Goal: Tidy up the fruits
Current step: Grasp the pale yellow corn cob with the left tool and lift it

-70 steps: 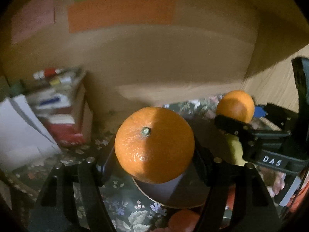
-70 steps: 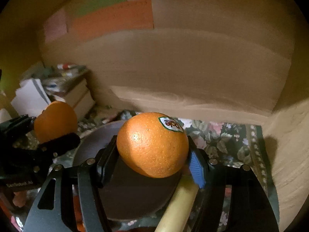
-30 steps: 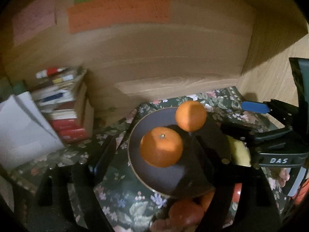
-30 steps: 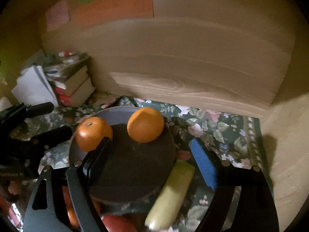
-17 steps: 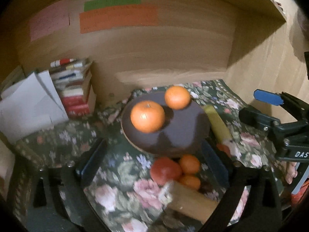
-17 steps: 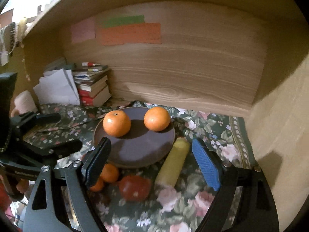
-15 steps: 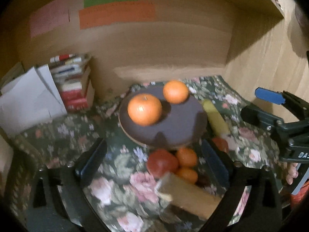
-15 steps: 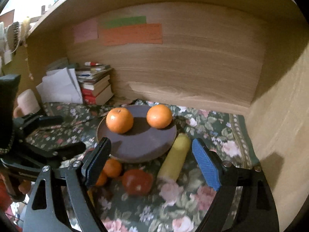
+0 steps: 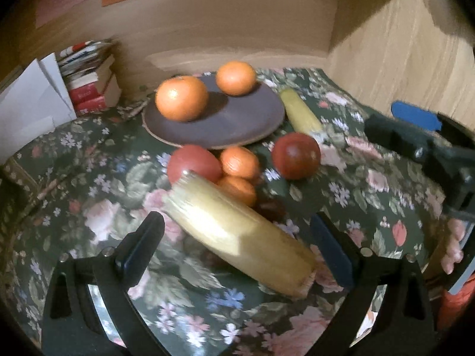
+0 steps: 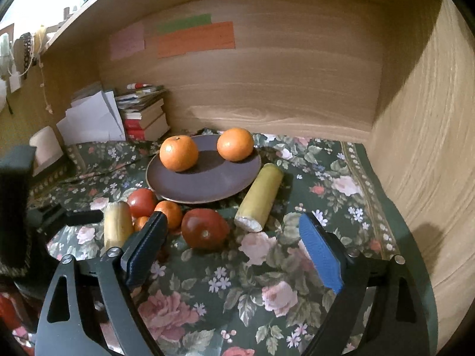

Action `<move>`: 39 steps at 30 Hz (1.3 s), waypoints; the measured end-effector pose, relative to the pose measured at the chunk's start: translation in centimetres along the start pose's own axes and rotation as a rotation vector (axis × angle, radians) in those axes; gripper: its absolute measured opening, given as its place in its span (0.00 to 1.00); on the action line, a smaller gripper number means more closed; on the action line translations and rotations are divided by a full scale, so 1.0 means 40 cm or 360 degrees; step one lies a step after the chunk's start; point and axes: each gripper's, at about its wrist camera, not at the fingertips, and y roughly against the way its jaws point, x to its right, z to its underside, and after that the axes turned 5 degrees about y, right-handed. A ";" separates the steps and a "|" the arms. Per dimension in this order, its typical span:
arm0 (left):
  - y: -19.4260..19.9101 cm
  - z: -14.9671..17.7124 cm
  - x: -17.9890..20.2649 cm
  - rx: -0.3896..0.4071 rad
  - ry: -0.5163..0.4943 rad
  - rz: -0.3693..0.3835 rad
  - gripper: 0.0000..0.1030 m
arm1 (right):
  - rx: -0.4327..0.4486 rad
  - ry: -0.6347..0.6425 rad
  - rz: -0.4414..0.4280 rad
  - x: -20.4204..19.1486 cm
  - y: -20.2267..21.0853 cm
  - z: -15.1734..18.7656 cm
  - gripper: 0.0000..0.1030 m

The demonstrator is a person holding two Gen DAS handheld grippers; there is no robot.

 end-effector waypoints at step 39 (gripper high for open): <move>-0.060 -0.043 -0.235 -0.0055 0.0123 -0.0087 0.37 | -0.0154 -0.0002 0.0076 0.026 -0.092 -0.009 0.88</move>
